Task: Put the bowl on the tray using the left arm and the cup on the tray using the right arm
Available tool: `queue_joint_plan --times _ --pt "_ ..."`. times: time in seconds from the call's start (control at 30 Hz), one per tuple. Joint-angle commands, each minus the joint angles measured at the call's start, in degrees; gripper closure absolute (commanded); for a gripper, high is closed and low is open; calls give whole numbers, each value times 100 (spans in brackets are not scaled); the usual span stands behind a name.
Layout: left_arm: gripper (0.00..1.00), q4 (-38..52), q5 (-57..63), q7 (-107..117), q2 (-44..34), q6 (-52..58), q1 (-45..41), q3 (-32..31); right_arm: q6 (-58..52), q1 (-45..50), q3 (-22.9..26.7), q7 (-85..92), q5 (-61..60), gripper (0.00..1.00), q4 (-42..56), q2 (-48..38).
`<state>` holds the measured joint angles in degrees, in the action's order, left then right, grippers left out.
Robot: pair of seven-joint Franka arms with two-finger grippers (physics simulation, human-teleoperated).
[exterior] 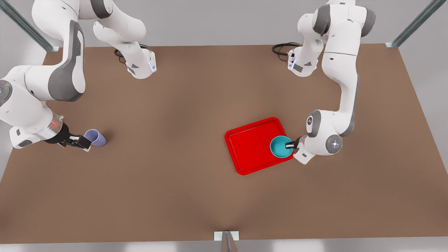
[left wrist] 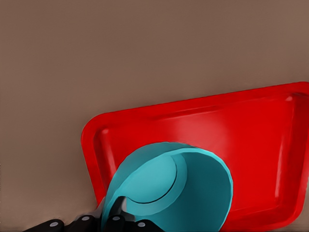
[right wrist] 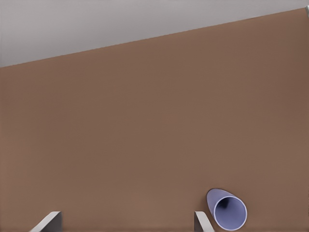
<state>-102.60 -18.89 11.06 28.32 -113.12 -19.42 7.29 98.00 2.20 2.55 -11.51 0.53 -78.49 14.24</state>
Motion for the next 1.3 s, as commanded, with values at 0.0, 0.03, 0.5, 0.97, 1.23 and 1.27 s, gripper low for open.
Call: queue_joint_plan --times 0.0,0.03,0.5,0.97,1.23,1.27 --pt "79 -41 -581 -33 16 0 0 1 0 0 0 -1 0 0 0 0" --pt "79 -120 -563 -42 69 -61 -53 9 0 0 0 8 0 0 0 0" --pt "0 -278 -792 -33 227 -167 -185 -70 26 -27 26 17 18 0 114 88" --pt "0 2341 2100 -1747 -1443 3103 -124 607 -35 26 -9 25 79 0 79 25" --pt "0 2341 2100 -1730 -1408 3173 -124 633 -317 26 8 114 88 0 -1308 -615" --pt "0 2341 2100 -1738 -1364 3156 -124 642 132 26 0 114 88 0 -1994 -1011"
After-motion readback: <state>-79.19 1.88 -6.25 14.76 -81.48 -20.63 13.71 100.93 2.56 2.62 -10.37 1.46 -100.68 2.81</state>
